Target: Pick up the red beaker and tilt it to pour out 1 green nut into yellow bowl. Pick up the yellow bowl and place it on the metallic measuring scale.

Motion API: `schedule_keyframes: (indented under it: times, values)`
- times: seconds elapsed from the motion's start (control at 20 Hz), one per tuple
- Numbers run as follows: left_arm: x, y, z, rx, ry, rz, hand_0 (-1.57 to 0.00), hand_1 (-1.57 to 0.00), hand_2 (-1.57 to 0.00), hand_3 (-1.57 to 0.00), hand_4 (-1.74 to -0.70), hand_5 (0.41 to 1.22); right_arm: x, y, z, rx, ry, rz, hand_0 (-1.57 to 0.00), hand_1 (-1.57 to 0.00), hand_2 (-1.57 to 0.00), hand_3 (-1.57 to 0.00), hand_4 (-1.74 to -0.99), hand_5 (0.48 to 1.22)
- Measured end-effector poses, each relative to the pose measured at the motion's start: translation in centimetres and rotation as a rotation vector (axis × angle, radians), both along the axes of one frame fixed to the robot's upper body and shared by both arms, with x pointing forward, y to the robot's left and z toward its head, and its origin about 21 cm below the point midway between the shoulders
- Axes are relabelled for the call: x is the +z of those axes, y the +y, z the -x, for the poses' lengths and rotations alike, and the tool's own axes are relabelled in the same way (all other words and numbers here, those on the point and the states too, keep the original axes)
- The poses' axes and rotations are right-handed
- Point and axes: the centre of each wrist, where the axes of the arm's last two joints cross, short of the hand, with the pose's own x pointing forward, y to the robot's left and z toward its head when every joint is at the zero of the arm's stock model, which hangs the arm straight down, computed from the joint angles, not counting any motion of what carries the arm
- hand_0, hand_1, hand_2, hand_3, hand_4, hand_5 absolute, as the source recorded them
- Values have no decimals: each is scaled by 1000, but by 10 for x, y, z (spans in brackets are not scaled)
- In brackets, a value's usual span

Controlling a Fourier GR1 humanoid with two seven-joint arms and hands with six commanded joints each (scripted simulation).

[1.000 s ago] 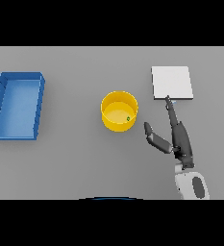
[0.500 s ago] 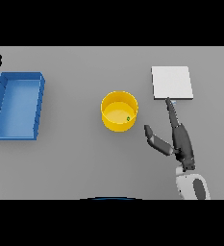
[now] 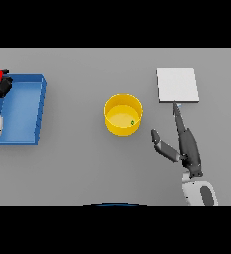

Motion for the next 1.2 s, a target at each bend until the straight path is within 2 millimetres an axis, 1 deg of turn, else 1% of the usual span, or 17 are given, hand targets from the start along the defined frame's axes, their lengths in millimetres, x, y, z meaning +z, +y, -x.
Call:
schedule_keyframes:
  times: [0.05, 0.1, 0.2, 0.25, 0.35, 0.4, 0.45, 0.5, 0.6, 0.75, 0.8, 0.9, 0.95, 1.0, 1.05, 1.1, 1.2]
  values:
    - [-5, 1, 2, -2, 5, -19, -1571, -1571, -1571, -1559, -1713, 991, -1, -4, -1, -13, 10, 2, 1, 1, 1, 1, -1017, 638]
    - [-3, 2, 4, -10, 14, -46, -1571, -1571, -1571, -1561, -1645, 941, 3, -1, -4, -13, 5, 1, 1, 1, 1, 1, -1021, 636]
    - [-10, 3, 11, -19, 29, -75, -1571, -1571, -1563, -1536, -1401, 848, 2, 4, -3, 0, 4, 6, 1, 1, 1, 1, -1017, 635]
    - [-8, 4, 14, -15, 36, -79, -1571, -1543, -1501, -1470, -1275, 810, 0, 1, -3, -4, 10, 9, 1, 1, 1, 1, -1012, 634]
    - [-9, 3, 18, -46, 49, -72, -1393, -1215, -1209, -1136, -1068, 749, 0, 1, -2, -8, 8, -3, 1, 1, 1, 1, -1007, 635]
    - [-8, 5, 21, -59, 47, -79, -1207, -995, -1020, -952, -1002, 720, 0, 1, -1, -6, 0, -3, 1, 1, 1, 1, -1004, 636]
    - [-6, 6, 22, -58, 58, -84, -965, -796, -816, -768, -958, 696, -2, 1, 1, -5, 2, -5, 1, 1, 1, 1, -1004, 635]
    - [-6, 7, 24, -60, 73, -81, -772, -637, -652, -614, -920, 677, 1, -2, -2, -11, 3, -1, 1, 1, 1, 1, -1005, 634]
    - [-9, 3, 22, -95, 114, -98, -494, -407, -417, -393, -857, 657, -1, -2, 2, 2, -2, -9, 1, 1, 1, 1, -1009, 639]
    - [-14, 3, 20, -124, 144, -135, -252, -208, -213, -201, -810, 657, 0, 0, 1, -1, -5, -2, 1, 1, 1, 1, -1012, 639]
    - [-19, 2, 18, -128, 148, -132, -202, -166, -170, -160, -802, 652, 1, -2, 1, -6, -8, 1, 1, 1, 1, 1, -1015, 642]
    - [-17, 2, 17, -141, 123, -137, -129, -106, -109, -102, -790, 649, 4, -2, -1, -8, 3, 9, 1, 1, 1, 1, -1021, 640]
    - [-16, 6, 18, -139, 110, -139, -103, -85, -87, -82, -782, 651, 4, 0, -4, -5, 16, 19, 1, 1, 1, 1, -1020, 640]
    - [-18, 5, 18, -141, 107, -139, -82, -67, -69, -65, -773, 655, 7, 1, -5, -7, 33, 53, 1, 1, 1, 1, -1014, 666]
    - [-19, 5, 19, -154, 95, -145, -65, -54, -55, -52, -763, 657, 7, -2, -6, 51, 22, 79, 1, 1, 1, 1, -1005, 669]
    - [-19, 5, 19, -154, 87, -152, -52, -43, -44, -41, -756, 659, 11, -4, -11, 95, 31, 122, 1, 1, 1, 1, -1022, 674]
    - [-16, 5, 18, -166, 79, -138, -33, -27, -28, -26, -746, 662, 23, -6, -26, 189, 28, 306, 1, 1, 1, 1, -1071, 678]
